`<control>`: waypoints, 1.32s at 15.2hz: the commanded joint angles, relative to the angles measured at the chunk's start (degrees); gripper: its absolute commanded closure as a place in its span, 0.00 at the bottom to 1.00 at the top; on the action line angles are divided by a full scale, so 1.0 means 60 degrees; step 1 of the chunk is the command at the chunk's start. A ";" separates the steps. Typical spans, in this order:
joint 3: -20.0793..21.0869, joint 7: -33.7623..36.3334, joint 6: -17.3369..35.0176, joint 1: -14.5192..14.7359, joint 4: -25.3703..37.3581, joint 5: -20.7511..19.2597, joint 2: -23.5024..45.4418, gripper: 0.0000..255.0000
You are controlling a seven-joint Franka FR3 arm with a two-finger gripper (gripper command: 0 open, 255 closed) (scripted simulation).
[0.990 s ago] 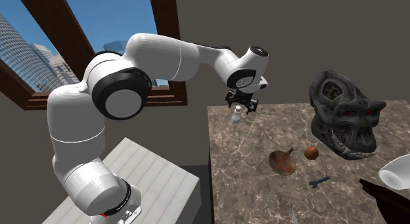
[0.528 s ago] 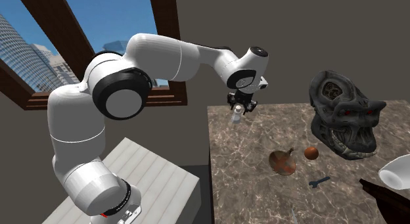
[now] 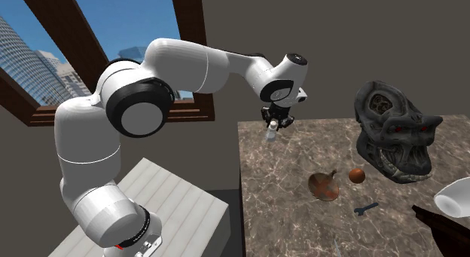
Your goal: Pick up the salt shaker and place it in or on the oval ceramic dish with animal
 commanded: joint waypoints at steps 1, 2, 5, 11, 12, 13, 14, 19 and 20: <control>-0.0001 0.0000 0.0001 0.0000 -0.0011 -0.0001 -0.0001 1.00; -0.0013 0.0022 -0.0103 0.0006 0.0045 -0.0029 -0.0053 1.00; -0.0047 0.0088 -0.0422 0.0018 0.0234 -0.0105 -0.0195 1.00; -0.0102 0.0208 -0.1081 0.0030 0.0676 -0.0237 -0.0434 1.00; -0.0110 0.0226 -0.1193 0.0030 0.0759 -0.0256 -0.0468 1.00; -0.0117 0.0244 -0.1307 0.0029 0.0844 -0.0274 -0.0499 1.00; -0.0125 0.0262 -0.1421 0.0028 0.0932 -0.0291 -0.0528 1.00; -0.0155 0.0344 -0.2005 0.0014 0.1414 -0.0362 -0.0645 1.00; -0.0160 0.0359 -0.2125 0.0009 0.1519 -0.0374 -0.0662 1.00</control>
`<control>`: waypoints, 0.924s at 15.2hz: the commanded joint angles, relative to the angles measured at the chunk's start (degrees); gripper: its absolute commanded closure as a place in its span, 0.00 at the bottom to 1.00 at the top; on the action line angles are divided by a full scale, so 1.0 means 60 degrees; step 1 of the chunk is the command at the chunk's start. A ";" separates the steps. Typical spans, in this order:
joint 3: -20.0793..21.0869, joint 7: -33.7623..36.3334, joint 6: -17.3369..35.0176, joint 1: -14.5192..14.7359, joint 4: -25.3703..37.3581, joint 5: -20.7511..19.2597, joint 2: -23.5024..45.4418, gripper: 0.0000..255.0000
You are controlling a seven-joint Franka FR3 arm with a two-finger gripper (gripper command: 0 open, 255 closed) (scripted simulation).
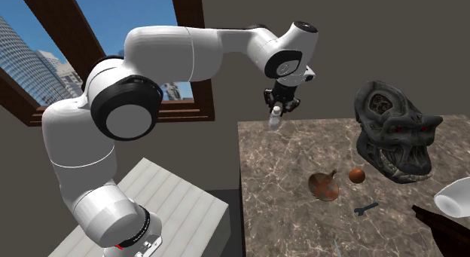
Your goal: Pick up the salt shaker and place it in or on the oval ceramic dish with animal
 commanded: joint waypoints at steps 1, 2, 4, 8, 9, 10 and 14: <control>-0.0009 0.0032 -0.0240 -0.0010 0.0219 -0.0020 -0.0022 1.00; -0.0014 0.0046 -0.0362 -0.0016 0.0330 -0.0029 -0.0034 1.00; -0.0022 0.0073 -0.0608 -0.0030 0.0562 -0.0044 -0.0052 1.00; -0.0205 -0.0524 -0.0858 -0.0495 0.0880 0.0037 0.0089 1.00; -0.0263 -0.0724 -0.0946 -0.0657 0.1010 0.0071 0.0157 1.00; -0.0317 -0.0923 -0.1040 -0.0825 0.1156 0.0108 0.0235 1.00; -0.0517 -0.1713 -0.1472 -0.1541 0.1901 0.0294 0.0657 1.00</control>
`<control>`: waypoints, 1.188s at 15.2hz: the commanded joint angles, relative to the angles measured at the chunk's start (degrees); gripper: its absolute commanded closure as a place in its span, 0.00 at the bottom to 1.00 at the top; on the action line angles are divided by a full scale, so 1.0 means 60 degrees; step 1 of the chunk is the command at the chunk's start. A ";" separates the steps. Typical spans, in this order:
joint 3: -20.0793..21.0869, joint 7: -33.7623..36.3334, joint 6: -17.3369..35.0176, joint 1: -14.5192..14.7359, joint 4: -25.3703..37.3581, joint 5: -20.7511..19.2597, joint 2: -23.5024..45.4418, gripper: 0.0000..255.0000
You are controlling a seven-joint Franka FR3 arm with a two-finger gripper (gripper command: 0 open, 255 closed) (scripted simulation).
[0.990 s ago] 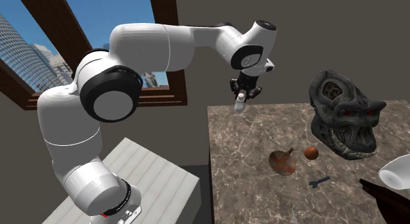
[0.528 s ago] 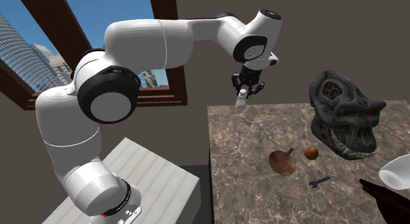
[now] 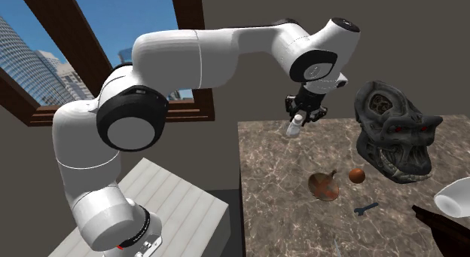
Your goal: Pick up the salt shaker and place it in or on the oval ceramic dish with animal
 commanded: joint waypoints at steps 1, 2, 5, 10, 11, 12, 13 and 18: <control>-0.0089 -0.0429 -0.0322 -0.0432 0.0627 0.0149 0.0370 1.00; -0.0125 -0.0620 -0.0454 -0.0634 0.0879 0.0208 0.0517 1.00; -0.0214 -0.1171 -0.0906 -0.1286 0.1776 0.0410 0.1039 1.00; -0.0243 -0.1964 -0.1945 -0.2610 0.3984 0.0843 0.2293 1.00; -0.0218 -0.2087 -0.2233 -0.2937 0.4621 0.0950 0.2642 1.00; -0.0177 -0.2186 -0.2577 -0.3306 0.5392 0.1071 0.3059 1.00; -0.0019 -0.2221 -0.3448 -0.4117 0.7384 0.1336 0.4104 1.00; -0.0165 -0.2477 -0.2187 -0.3543 0.5233 0.1126 0.3322 1.00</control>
